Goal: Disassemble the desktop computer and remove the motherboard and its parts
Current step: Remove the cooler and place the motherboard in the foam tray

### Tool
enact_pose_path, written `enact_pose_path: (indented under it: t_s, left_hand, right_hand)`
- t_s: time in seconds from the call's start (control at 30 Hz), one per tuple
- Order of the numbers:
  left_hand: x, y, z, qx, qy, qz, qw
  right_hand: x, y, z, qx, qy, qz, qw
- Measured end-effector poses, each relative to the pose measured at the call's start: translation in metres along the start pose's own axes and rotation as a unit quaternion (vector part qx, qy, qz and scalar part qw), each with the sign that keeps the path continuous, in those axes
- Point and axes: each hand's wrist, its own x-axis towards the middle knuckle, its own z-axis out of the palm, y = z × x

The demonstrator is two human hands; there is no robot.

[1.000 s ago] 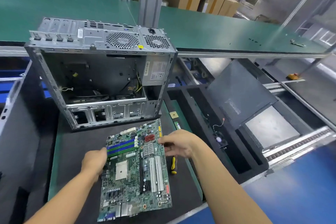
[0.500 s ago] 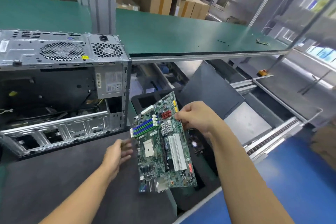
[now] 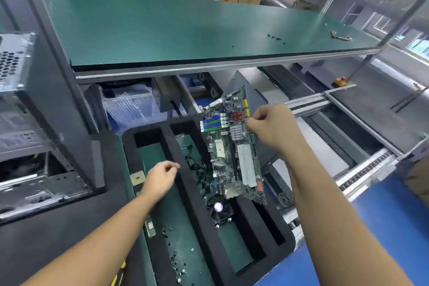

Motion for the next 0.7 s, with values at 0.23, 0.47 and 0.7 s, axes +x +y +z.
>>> enact_pose_path:
  t_s: [0.23, 0.47, 0.7]
  left_hand:
    - [0.089, 0.021, 0.070, 0.395, -0.109, 0.097, 0.907]
    - [0.150, 0.016, 0.111, 0.616, -0.191, 0.017, 0.764]
    - [0.154, 0.023, 0.135, 0.564, -0.257, -0.082, 0.781]
  right_hand:
    - [0.055, 0.025, -0.013, -0.045, 0.000, -0.030, 0.999]
    - [0.076, 0.046, -0.016, -0.022, 0.005, -0.050, 0.998]
    - [0.086, 0.044, -0.018, 0.025, 0.006, -0.062, 0.998]
